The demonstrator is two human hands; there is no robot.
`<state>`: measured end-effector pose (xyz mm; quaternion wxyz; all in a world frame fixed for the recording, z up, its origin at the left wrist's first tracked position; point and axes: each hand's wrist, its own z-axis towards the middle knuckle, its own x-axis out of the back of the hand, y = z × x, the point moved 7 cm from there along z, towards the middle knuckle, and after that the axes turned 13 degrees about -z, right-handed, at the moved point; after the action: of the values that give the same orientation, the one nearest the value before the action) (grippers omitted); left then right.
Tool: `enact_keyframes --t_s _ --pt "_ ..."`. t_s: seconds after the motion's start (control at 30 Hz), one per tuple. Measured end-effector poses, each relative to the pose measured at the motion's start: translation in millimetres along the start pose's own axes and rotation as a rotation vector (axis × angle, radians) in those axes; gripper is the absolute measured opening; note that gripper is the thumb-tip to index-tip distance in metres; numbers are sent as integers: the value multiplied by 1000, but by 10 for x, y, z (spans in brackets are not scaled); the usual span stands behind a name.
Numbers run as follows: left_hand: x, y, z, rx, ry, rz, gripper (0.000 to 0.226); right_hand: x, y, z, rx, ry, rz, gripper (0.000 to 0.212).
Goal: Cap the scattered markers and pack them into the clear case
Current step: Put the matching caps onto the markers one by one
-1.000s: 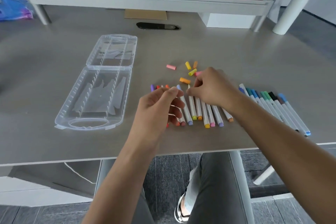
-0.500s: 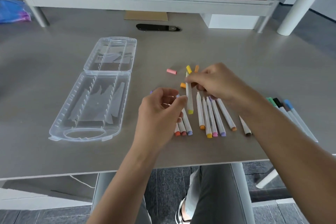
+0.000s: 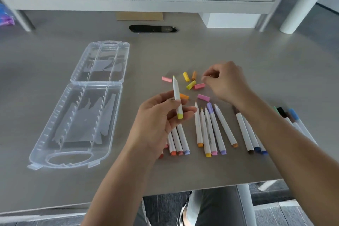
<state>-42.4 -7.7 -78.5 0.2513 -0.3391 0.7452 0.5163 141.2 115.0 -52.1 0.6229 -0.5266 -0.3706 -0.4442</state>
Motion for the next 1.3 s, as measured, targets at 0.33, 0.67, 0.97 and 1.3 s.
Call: enact_keyframes --t_s 0.33,0.67,0.97,1.3 --pt "-23 26 12 28 -9 -12 20 -200 -191 38 39 -90 -80 31" --pt "-3 64 -16 -7 -34 94 20 -200 -284 -9 -14 -117 353 19" --pt "-58 -91 -80 55 -70 210 32 45 -194 -248 -164 -347 682 18" --pt "-120 -65 -181 -128 -45 449 25 108 -211 -455 -88 -247 695 17"
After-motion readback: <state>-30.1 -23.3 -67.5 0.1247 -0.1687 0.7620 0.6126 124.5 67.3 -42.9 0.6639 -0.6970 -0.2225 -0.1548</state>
